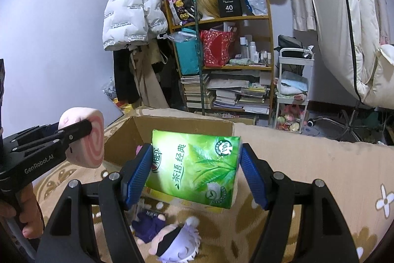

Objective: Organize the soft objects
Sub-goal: 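Lift both held items and carry them over the box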

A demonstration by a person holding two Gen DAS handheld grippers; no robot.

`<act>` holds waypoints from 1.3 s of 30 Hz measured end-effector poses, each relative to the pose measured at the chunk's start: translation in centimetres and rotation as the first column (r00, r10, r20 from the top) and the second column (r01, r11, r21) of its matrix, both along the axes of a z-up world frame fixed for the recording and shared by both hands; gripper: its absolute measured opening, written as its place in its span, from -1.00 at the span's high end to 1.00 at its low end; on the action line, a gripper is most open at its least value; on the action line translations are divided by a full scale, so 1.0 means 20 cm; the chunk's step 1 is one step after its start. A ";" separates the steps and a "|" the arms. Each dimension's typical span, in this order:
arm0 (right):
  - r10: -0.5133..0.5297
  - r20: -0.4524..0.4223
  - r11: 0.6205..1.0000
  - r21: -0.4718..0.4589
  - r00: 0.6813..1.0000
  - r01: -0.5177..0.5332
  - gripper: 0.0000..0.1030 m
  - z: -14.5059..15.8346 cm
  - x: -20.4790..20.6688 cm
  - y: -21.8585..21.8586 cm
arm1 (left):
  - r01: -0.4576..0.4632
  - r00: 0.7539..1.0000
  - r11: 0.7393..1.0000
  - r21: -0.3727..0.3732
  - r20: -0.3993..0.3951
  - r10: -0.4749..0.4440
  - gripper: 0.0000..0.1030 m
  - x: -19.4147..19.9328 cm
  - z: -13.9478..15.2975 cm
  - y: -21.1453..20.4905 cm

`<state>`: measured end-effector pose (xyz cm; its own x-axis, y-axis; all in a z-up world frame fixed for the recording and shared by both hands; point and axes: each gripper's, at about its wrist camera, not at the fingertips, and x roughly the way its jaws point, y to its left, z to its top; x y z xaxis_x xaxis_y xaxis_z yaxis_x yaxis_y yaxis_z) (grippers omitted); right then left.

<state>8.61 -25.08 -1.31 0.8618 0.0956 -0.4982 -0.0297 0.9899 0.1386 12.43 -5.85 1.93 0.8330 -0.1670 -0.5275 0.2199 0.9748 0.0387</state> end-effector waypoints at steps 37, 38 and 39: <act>0.076 -0.096 0.997 0.015 0.992 -0.075 -0.50 -0.28 0.33 0.04 | -0.028 0.993 0.999 0.025 -0.110 0.031 -0.07 0.27 -0.24 0.00; 0.078 -0.096 0.997 0.012 0.992 -0.077 -0.50 -0.28 0.32 0.04 | -0.032 0.992 0.999 0.032 -0.120 0.036 -0.13 0.27 -0.24 0.00; 0.079 -0.099 0.997 0.010 0.992 -0.079 -0.50 -0.28 0.32 0.04 | -0.036 0.991 0.999 0.039 -0.129 0.041 -0.16 0.27 -0.25 0.00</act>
